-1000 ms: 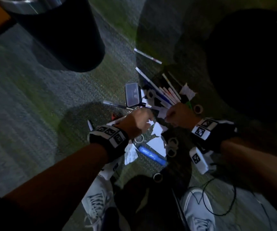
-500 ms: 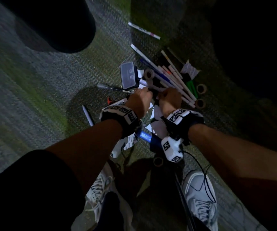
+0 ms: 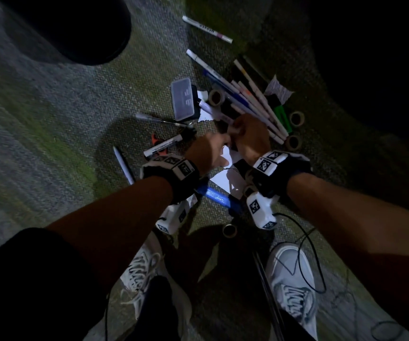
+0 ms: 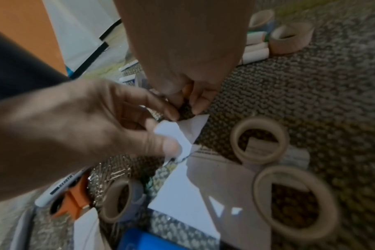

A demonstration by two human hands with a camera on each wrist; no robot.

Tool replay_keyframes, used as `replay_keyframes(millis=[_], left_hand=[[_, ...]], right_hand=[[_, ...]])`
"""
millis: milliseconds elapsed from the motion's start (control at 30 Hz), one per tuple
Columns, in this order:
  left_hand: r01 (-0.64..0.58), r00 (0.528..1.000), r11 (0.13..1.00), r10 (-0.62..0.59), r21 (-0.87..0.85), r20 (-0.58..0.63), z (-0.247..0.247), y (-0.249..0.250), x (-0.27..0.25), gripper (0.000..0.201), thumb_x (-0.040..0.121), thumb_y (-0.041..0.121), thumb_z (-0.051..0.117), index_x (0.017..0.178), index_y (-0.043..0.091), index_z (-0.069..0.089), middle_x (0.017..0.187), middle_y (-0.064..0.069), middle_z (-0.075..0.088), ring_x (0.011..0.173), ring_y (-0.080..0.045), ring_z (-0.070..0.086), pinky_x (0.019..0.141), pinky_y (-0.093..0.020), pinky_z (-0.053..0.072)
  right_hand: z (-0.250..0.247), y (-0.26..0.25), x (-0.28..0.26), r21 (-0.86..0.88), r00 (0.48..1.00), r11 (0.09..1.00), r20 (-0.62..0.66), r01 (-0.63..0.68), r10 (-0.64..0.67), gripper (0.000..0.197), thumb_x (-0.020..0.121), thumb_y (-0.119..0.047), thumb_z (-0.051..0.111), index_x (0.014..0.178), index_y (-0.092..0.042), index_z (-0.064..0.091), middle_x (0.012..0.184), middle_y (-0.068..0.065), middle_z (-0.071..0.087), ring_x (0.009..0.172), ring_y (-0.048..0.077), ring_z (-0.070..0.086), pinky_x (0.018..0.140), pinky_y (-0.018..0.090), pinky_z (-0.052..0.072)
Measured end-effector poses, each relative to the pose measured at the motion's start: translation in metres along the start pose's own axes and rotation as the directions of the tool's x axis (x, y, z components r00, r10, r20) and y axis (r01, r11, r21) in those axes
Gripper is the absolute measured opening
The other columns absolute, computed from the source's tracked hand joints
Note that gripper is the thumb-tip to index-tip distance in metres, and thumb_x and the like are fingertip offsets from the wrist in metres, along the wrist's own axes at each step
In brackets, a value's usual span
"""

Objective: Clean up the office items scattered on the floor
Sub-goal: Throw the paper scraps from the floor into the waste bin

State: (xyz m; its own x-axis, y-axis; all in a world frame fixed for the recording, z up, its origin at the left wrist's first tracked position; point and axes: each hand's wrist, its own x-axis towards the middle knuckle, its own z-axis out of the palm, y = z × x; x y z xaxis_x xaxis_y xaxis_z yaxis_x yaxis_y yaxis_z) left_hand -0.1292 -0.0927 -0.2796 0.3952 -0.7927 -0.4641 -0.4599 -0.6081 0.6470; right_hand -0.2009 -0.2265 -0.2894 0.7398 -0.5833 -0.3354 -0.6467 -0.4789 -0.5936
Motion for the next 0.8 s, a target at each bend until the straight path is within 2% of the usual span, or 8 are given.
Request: replay_keyframes(millis=[167,300,400,467,533,667,733,800], left_hand=[[-0.02,0.999,0.999,0.021,0.049,-0.035,0.005,0.001,-0.002,0.031,0.077,0.018,0.078,0.106,0.013,0.069,0.082,-0.001,0.062,0.079,-0.021,0.059,0.067,-0.029,0.044],[-0.069,0.995,0.998,0.068,-0.013,-0.076,0.01,-0.008,-0.005,0.017,0.077,0.021,0.066,0.084,0.006,0.072,0.085,-0.014,0.066,0.076,-0.029,0.062,0.067,-0.039,0.05],[-0.009,0.993,0.992,-0.006,-0.124,-0.119,-0.003,-0.013,-0.01,0.014,0.077,0.022,0.069,0.081,0.008,0.071,0.082,-0.01,0.067,0.073,-0.025,0.063,0.065,-0.033,0.05],[0.009,0.993,0.992,-0.023,-0.123,-0.118,-0.012,-0.019,-0.014,0.015,0.073,0.024,0.076,0.081,0.013,0.073,0.081,-0.002,0.069,0.074,-0.02,0.064,0.067,-0.028,0.049],[-0.04,0.999,0.996,0.039,-0.084,-0.017,-0.015,-0.017,-0.022,0.02,0.067,0.025,0.082,0.082,0.014,0.074,0.082,0.001,0.071,0.075,-0.016,0.065,0.066,-0.026,0.048],[-0.019,0.981,0.996,0.035,-0.084,0.19,0.006,-0.001,-0.032,0.034,0.063,0.023,0.084,0.095,0.017,0.073,0.08,0.007,0.067,0.073,-0.014,0.063,0.065,-0.025,0.046],[-0.066,0.985,0.997,0.058,0.044,0.163,0.024,0.001,-0.034,0.04,0.067,0.019,0.083,0.104,0.016,0.07,0.081,0.004,0.064,0.08,-0.019,0.062,0.065,-0.023,0.035],[-0.14,0.988,0.969,0.122,0.204,0.098,0.037,-0.001,-0.038,0.041,0.068,0.017,0.081,0.107,0.019,0.069,0.088,-0.002,0.068,0.086,-0.026,0.063,0.067,-0.027,0.035]], right_hand=[[0.0,0.005,0.012,-0.113,0.993,0.993,0.121,0.013,0.0,0.019,0.079,-0.027,0.07,0.094,-0.018,0.077,0.096,0.007,0.076,0.093,0.022,0.069,0.072,0.018,0.041],[-0.013,0.013,0.007,0.013,0.995,0.997,0.063,0.074,-0.074,0.013,0.076,-0.02,0.077,0.079,-0.008,0.077,0.08,0.012,0.074,0.078,0.025,0.069,0.071,0.026,0.046],[-0.03,0.022,-0.005,0.057,0.996,0.995,0.041,0.077,-0.08,0.017,0.077,-0.024,0.079,0.071,-0.009,0.073,0.07,0.008,0.069,0.071,0.018,0.063,0.071,0.026,0.045],[-0.041,0.025,-0.018,0.099,0.992,0.994,0.111,0.054,-0.065,0.013,0.076,-0.018,0.079,0.071,-0.011,0.071,0.067,0.004,0.067,0.067,0.011,0.061,0.069,0.025,0.047],[-0.044,0.022,-0.031,0.127,0.978,0.991,0.2,0.028,-0.053,0.011,0.073,-0.015,0.08,0.079,-0.01,0.072,0.071,0.003,0.067,0.065,0.008,0.06,0.065,0.027,0.048],[-0.021,0.018,-0.043,-0.001,0.955,1.0,0.295,-0.019,0.018,0.049,0.072,-0.019,0.082,0.115,-0.01,0.06,0.091,0.003,0.062,0.08,0.017,0.059,0.067,0.029,0.047],[-0.007,0.017,-0.046,-0.041,0.962,0.999,0.269,-0.031,0.041,0.046,0.072,-0.017,0.075,0.114,-0.017,0.055,0.092,0.004,0.064,0.082,0.022,0.063,0.067,0.032,0.049],[-0.001,0.019,-0.048,-0.039,0.972,0.998,0.232,0.044,-0.034,0.035,0.072,-0.015,0.069,0.105,-0.017,0.058,0.084,0.001,0.065,0.077,0.023,0.063,0.065,0.031,0.048]])
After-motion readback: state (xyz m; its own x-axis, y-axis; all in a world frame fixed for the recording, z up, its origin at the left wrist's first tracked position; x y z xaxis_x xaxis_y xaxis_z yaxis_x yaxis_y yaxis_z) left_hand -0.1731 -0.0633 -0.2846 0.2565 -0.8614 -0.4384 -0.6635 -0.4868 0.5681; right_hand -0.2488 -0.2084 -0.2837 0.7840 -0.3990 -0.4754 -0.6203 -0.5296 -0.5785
